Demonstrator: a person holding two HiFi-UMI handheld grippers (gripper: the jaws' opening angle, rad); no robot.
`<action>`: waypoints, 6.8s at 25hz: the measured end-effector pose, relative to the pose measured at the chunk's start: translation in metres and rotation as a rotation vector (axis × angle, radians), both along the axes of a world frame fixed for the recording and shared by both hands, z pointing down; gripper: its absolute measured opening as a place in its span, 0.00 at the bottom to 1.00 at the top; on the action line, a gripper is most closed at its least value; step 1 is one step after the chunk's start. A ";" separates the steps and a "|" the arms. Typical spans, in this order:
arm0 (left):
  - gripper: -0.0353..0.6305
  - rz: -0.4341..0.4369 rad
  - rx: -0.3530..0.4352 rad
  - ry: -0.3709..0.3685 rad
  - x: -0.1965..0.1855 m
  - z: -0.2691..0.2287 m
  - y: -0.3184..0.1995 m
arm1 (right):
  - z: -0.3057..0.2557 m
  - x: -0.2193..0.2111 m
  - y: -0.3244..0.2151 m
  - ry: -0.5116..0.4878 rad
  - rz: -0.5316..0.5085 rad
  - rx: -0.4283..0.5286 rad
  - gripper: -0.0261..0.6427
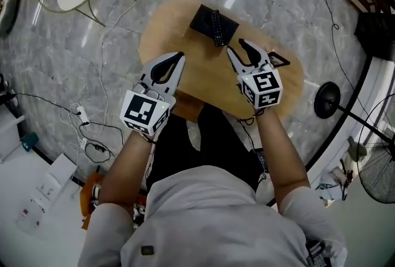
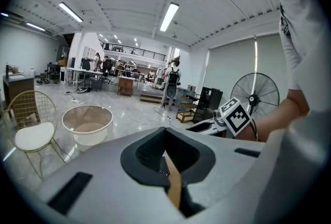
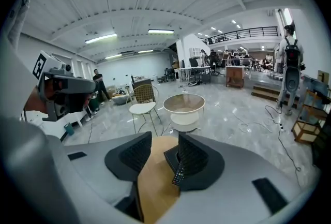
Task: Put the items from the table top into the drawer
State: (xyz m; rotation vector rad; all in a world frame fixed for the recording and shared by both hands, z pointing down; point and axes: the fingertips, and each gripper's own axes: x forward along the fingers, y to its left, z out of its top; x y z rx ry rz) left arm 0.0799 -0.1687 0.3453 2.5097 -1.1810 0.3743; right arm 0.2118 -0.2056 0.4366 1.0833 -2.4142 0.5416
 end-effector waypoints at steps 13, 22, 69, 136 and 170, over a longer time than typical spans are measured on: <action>0.07 -0.080 -0.116 0.014 -0.013 0.160 -0.037 | 0.184 -0.010 -0.049 0.061 -0.028 -0.127 0.33; 0.07 -0.094 -0.162 0.015 -0.011 0.223 -0.049 | 0.267 -0.014 -0.074 0.105 -0.030 -0.179 0.34; 0.07 -0.331 -0.175 0.060 -0.134 0.245 0.066 | 0.279 -0.147 0.023 0.161 -0.263 -0.157 0.14; 0.07 -0.515 -0.292 0.147 -0.257 0.357 0.249 | 0.439 -0.245 0.291 0.494 -0.534 -0.322 0.17; 0.07 -0.361 0.150 0.108 -0.218 -0.098 0.183 | -0.154 -0.267 0.168 0.012 -0.408 0.268 0.09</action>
